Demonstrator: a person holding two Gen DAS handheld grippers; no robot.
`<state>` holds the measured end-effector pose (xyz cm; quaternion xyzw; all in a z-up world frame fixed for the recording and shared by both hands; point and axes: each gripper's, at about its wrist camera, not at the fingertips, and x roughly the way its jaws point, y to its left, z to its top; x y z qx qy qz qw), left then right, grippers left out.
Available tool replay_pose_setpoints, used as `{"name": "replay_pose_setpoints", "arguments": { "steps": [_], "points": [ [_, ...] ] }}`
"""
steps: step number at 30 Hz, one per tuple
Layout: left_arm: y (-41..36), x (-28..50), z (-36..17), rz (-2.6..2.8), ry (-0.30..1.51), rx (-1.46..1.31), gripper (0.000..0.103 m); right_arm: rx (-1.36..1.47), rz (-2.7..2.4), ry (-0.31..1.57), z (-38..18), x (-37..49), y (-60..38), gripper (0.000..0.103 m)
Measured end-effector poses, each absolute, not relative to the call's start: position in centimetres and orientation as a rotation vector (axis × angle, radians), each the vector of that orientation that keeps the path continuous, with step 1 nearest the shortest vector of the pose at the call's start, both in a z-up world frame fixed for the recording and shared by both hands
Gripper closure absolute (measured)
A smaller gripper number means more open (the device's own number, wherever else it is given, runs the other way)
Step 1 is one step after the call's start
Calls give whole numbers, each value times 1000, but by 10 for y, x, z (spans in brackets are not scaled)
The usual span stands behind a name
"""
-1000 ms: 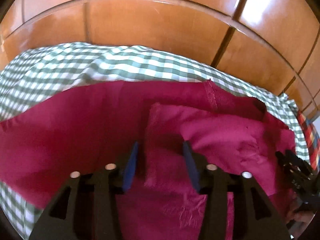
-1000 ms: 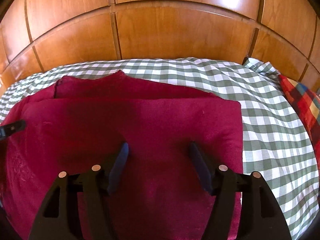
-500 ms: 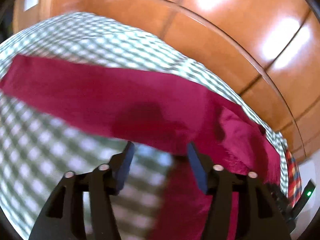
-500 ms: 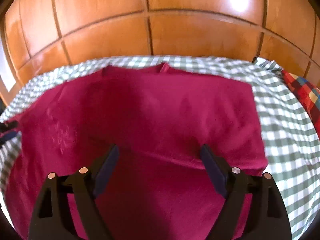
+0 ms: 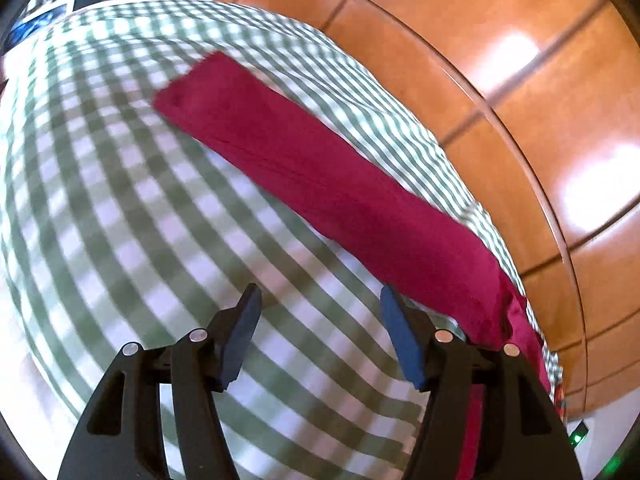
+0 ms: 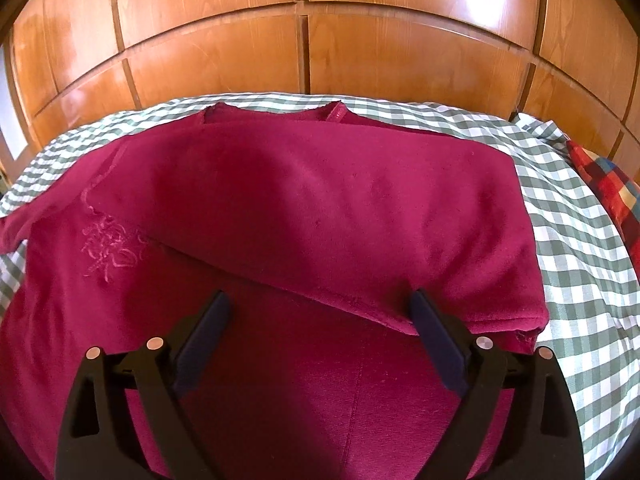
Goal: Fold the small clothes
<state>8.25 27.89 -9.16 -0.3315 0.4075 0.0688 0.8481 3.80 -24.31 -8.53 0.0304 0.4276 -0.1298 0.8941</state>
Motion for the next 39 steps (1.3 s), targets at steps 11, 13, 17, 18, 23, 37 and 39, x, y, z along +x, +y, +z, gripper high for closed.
{"name": "replay_pose_setpoints", "arguments": {
  "steps": [11, 13, 17, 18, 23, 37, 39],
  "points": [
    [344, 93, -103, 265, 795, -883, 47, 58, -271, 889, -87, 39, -242, 11],
    [356, 99, -106, 318, 785, -896, 47, 59, -271, 889, -86, 38, -243, 11],
    [382, 113, -106, 384, 759, -935, 47, 58, -271, 889, -86, 38, -243, 11],
    [386, 119, -106, 398, 761, -924, 48, 57, -272, 890, -86, 38, -242, 11],
    [396, 157, -111, 484, 808, -837, 63, 50, -272, 893, -87, 39, -243, 10],
    [251, 180, -7, 26, 680, -611, 97, 50, -272, 890, -87, 38, -243, 9],
    [204, 179, 5, -86, 681, -570, 97, 52, -271, 889, -87, 39, -243, 9]
  ]
}}
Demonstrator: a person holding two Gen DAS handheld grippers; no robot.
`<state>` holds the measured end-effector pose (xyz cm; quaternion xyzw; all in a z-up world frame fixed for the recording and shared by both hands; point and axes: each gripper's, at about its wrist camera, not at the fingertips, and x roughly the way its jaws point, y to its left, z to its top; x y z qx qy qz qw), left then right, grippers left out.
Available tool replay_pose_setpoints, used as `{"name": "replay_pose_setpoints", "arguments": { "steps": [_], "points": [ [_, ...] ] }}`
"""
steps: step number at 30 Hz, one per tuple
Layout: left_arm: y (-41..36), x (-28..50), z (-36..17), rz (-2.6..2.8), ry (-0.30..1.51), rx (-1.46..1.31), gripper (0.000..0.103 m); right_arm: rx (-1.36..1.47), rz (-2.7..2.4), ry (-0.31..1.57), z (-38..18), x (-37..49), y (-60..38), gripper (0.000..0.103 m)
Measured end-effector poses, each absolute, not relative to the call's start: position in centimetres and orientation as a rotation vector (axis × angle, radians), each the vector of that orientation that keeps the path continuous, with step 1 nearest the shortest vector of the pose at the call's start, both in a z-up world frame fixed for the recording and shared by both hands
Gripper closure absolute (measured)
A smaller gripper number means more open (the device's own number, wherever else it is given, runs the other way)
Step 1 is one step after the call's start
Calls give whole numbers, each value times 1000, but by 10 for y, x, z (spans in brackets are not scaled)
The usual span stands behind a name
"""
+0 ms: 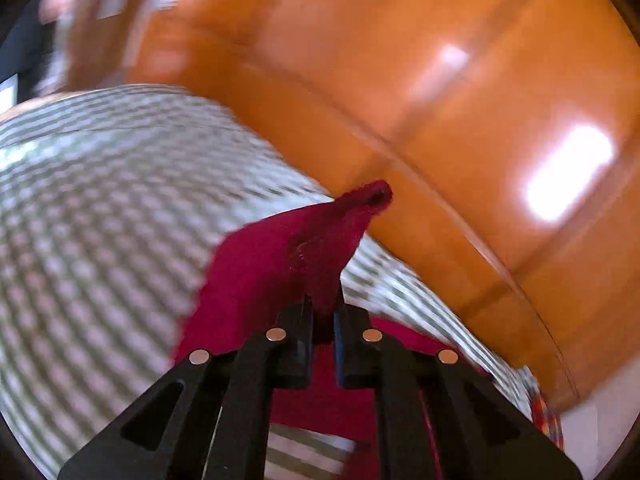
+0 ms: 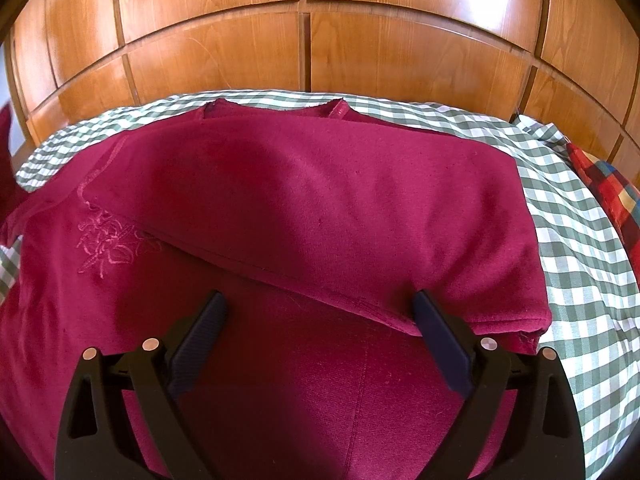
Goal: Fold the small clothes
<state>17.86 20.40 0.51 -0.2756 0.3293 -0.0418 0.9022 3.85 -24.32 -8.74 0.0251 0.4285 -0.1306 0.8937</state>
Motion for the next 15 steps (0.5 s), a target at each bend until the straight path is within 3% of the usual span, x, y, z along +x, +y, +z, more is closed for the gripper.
{"name": "replay_pose_setpoints", "arguments": {
  "steps": [7, 10, 13, 15],
  "points": [
    [54, 182, -25, -355, 829, -440, 96, 70, -263, 880, -87, 38, -245, 9],
    [16, 184, -53, -386, 907, -363, 90, 77, -261, 880, -87, 37, -245, 9],
    [1, 170, -66, -385, 933, -295, 72, 89, -257, 883, -86, 38, -246, 9],
    [7, 158, -68, -399, 923, -295, 52, 113, -245, 884, -83, 38, -248, 9]
  ]
}}
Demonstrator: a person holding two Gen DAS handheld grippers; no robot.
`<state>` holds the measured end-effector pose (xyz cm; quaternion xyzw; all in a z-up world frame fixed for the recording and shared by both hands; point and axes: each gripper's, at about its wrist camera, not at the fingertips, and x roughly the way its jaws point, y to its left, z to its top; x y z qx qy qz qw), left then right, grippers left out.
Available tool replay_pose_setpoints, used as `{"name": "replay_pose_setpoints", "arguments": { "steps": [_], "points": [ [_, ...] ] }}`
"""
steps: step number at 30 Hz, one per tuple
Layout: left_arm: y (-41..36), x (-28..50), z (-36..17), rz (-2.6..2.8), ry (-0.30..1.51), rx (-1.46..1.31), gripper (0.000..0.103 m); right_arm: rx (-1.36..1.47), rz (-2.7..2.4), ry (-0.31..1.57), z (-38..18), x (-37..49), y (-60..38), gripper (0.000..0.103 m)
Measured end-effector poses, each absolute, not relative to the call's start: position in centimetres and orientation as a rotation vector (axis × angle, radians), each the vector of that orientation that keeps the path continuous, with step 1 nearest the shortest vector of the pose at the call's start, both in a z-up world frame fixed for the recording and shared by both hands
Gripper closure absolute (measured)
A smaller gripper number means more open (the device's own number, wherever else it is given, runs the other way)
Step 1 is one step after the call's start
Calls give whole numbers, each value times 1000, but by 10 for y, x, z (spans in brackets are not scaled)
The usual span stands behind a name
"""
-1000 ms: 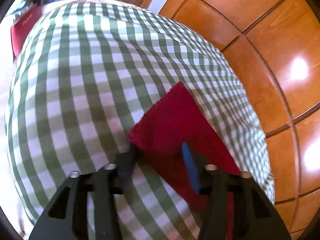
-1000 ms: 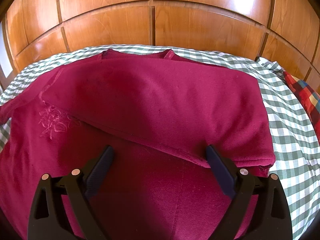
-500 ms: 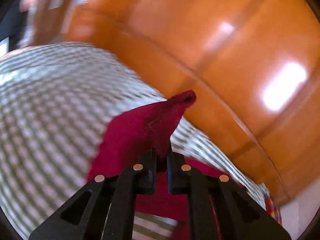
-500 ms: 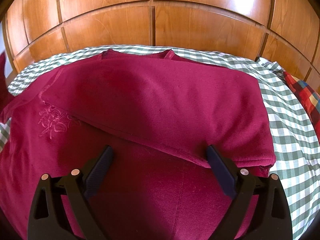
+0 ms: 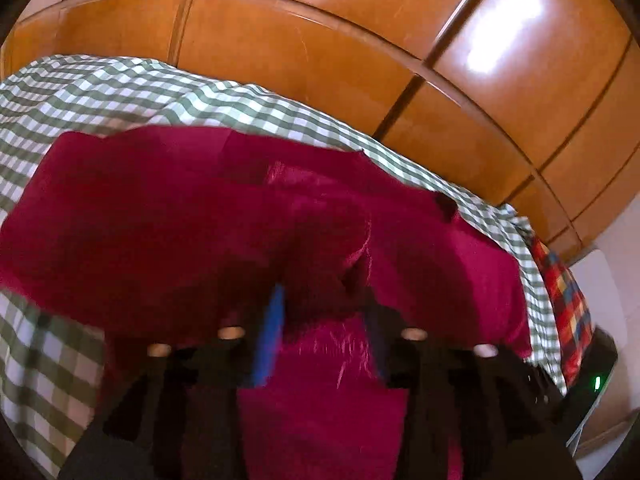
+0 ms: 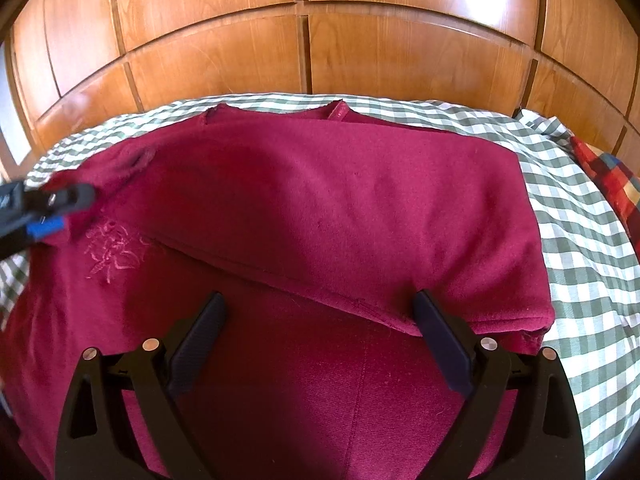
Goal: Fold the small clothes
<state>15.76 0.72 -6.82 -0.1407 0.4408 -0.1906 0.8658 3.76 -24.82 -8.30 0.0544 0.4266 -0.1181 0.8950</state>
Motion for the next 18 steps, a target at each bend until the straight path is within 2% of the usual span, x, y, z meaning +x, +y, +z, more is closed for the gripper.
{"name": "replay_pose_setpoints", "arguments": {
  "steps": [2, 6, 8, 11, 14, 17, 18],
  "points": [
    [17, 145, -65, -394, 897, -284, 50, 156, -227, 876, -76, 38, -252, 11],
    [37, 126, -64, -392, 867, -282, 52, 371, -66, 827, -52, 47, -251, 26],
    [46, 118, -69, -369, 863, -266, 52, 435, 17, 824, -46, 62, -241, 28],
    [55, 117, -83, -349, 888, -270, 53, 461, 116, 875, -50, 97, -211, 30],
    [59, 119, -92, -337, 899, -279, 55, 441, 134, 953, -67, 134, -183, 38],
    [60, 122, -101, -330, 909, -283, 57, 347, 121, 992, -77, 158, -156, 57],
    [60, 123, -105, -329, 912, -287, 57, 302, 117, 1001, -75, 163, -148, 74]
  ]
}}
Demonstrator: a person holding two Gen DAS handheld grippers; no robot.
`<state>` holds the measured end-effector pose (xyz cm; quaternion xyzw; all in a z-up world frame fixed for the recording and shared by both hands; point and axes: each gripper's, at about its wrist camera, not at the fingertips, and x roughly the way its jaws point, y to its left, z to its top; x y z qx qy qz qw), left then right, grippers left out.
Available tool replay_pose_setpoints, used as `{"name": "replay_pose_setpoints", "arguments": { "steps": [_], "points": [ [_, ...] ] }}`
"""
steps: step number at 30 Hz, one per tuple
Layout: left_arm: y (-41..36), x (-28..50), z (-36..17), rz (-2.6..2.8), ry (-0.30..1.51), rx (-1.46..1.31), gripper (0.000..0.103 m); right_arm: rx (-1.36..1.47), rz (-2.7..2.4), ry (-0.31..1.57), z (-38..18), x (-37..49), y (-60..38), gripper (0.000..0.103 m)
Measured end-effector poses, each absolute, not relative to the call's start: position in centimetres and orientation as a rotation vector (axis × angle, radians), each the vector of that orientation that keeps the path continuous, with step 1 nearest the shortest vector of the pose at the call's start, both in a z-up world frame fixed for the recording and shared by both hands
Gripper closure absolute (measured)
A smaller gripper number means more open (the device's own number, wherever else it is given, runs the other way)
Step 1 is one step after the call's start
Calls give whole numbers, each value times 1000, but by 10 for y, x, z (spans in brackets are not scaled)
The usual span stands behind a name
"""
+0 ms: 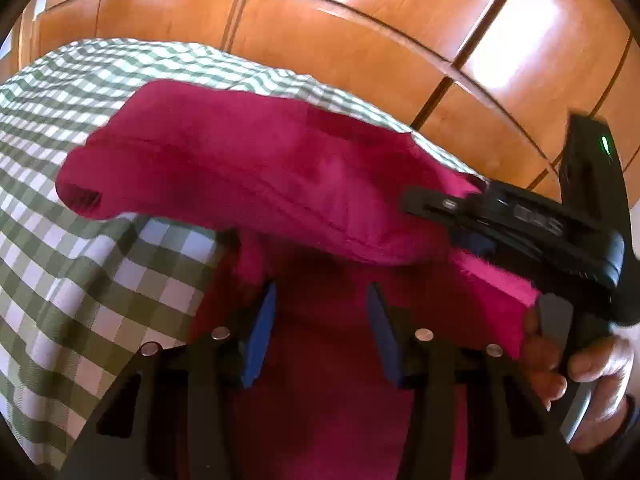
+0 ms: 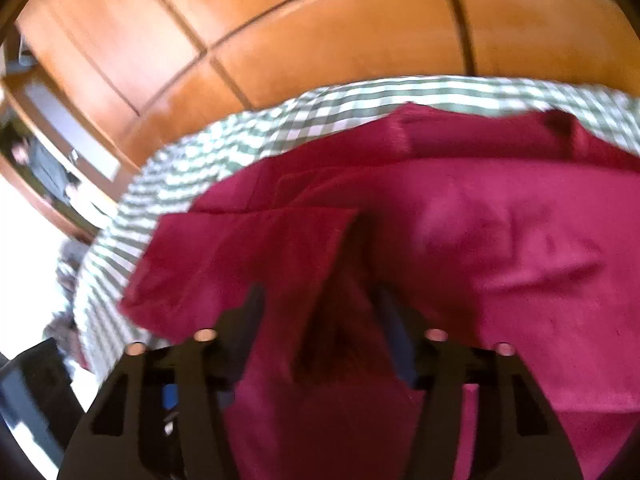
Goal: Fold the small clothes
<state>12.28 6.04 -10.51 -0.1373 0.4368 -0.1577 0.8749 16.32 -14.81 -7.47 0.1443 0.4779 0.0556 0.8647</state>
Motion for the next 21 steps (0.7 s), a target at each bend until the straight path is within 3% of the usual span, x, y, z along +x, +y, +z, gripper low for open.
{"name": "replay_pose_setpoints", "arguments": {
  "steps": [1, 2, 12, 21],
  "points": [
    [61, 123, -107, -332, 911, -292, 57, 285, 120, 1000, -70, 163, -146, 96],
    [61, 122, -108, -336, 907, -297, 57, 269, 125, 985, -62, 162, -146, 99],
    [62, 120, -113, -345, 900, -319, 57, 296, -18, 750, 29, 124, -233, 99],
    [60, 121, -111, -335, 914, -309, 57, 470, -265, 836, -16, 73, -354, 99]
  ]
}}
